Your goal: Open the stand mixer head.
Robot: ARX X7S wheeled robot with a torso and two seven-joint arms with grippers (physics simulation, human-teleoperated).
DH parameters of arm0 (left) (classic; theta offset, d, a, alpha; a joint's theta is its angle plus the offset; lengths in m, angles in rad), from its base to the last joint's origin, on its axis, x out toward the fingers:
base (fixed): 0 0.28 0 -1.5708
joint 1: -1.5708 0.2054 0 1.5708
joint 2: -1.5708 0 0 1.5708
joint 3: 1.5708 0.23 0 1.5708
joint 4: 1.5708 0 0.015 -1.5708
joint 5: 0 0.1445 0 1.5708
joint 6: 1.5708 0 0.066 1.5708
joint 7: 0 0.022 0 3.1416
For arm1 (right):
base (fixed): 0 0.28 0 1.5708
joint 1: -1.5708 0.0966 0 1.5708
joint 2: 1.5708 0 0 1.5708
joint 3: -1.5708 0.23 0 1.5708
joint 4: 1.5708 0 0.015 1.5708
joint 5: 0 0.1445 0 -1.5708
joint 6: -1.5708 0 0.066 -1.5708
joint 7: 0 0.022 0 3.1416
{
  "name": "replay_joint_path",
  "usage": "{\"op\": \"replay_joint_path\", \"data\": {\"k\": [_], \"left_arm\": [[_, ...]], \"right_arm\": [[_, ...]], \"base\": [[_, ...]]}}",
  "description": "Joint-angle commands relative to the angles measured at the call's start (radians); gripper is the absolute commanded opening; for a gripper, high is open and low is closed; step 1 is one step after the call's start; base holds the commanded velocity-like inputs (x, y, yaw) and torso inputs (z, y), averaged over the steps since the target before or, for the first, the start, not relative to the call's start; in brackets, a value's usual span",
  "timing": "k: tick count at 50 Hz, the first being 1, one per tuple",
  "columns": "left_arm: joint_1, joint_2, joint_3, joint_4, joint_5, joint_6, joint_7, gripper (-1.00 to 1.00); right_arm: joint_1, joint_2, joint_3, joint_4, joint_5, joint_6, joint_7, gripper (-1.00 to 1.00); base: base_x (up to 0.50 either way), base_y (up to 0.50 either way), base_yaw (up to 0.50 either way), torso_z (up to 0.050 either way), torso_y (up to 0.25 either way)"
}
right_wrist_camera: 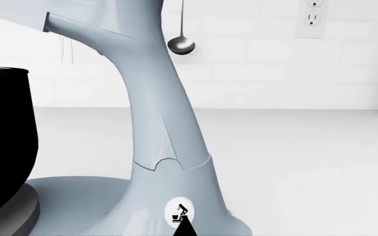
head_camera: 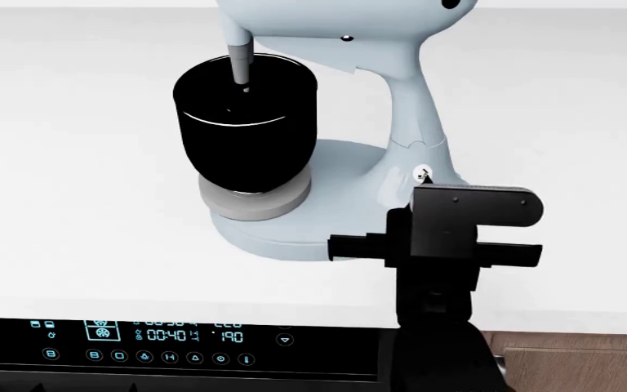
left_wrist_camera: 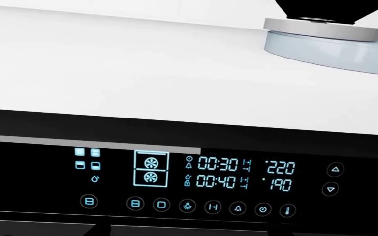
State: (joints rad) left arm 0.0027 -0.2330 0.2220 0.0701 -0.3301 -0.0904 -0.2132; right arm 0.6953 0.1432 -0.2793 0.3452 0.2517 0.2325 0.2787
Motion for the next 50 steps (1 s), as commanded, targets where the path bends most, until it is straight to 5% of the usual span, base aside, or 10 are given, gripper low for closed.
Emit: {"op": "replay_joint_path", "data": {"k": [1,26,31,32,35,39,50], "left_arm": [[-0.004,0.016,-0.014,-0.013,0.051,0.048,0.0,1.0],[-0.006,0.008,-0.003,-0.018,0.042,0.051,-0.007,1.0],[-0.009,0.008,0.0,-0.026,0.039,0.054,-0.005,1.0],[-0.009,0.007,0.0,-0.027,0.04,0.053,-0.006,1.0],[-0.013,0.008,0.001,-0.037,0.035,0.055,-0.004,1.0],[-0.013,0.009,0.008,-0.039,0.04,0.056,-0.007,1.0],[-0.007,0.005,0.014,-0.029,0.045,0.063,-0.015,1.0]], "right_arm": [[0.023,-0.028,0.018,0.065,-0.005,-0.02,-0.027,-1.0],[0.04,-0.02,-0.006,0.103,-0.006,-0.029,-0.007,-1.0],[-0.255,0.093,0.009,-0.435,-0.061,0.051,0.14,-1.0],[-0.309,0.115,0.017,-0.497,-0.036,-0.005,0.108,1.0],[-0.563,0.197,0.046,-0.686,-0.034,-0.076,0.127,1.0],[-0.683,0.219,0.054,-0.725,-0.05,-0.137,0.145,1.0],[-0.648,0.212,-0.018,-0.655,-0.116,-0.128,0.129,1.0]], "base": [[0.0,0.0,0.0,0.0,0.0],[0.0,0.0,0.0,0.0,0.0],[0.0,0.0,0.0,0.0,0.0],[0.0,0.0,0.0,0.0,0.0],[0.0,0.0,0.0,0.0,0.0],[0.0,0.0,0.0,0.0,0.0],[0.0,0.0,0.0,0.0,0.0]]}}
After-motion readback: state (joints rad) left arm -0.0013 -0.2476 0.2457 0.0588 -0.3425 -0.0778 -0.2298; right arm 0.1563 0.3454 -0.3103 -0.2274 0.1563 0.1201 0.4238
